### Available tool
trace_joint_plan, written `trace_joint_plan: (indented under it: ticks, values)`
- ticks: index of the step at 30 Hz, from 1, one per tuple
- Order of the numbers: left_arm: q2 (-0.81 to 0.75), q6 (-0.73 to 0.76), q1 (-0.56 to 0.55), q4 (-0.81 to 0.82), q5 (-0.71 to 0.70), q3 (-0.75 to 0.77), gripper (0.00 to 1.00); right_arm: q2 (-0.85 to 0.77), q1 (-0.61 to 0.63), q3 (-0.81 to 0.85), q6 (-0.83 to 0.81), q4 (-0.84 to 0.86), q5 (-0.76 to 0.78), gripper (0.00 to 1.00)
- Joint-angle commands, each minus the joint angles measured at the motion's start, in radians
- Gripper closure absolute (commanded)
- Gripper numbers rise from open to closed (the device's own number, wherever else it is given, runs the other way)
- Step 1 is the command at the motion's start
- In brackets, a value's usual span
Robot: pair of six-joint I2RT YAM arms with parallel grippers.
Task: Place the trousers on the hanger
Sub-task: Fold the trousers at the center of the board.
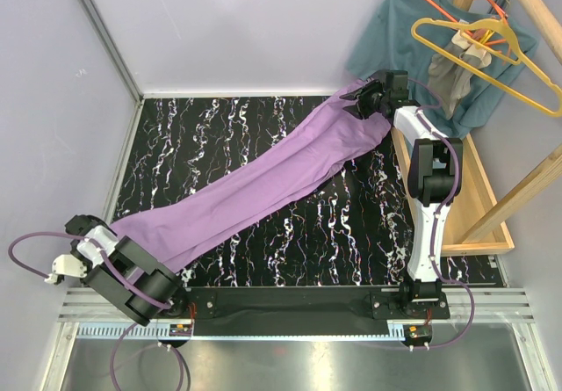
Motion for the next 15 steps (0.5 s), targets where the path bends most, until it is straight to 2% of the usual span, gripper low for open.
trace_joint_plan:
  ticks: [1,6,15]
  values:
    - [0.006,0.004,0.008,0.045,-0.015,0.031,1.00,-0.034,-0.007,-0.003,0.003,0.034,-0.015,0.51]
    - [-0.007,0.021,0.001,0.015,-0.013,0.057,1.00,-0.034,-0.007,-0.005,0.004,0.033,-0.015,0.51]
    - [-0.132,-0.084,-0.048,-0.206,-0.046,0.087,1.00,0.001,-0.009,0.034,0.020,0.027,-0.019,0.51]
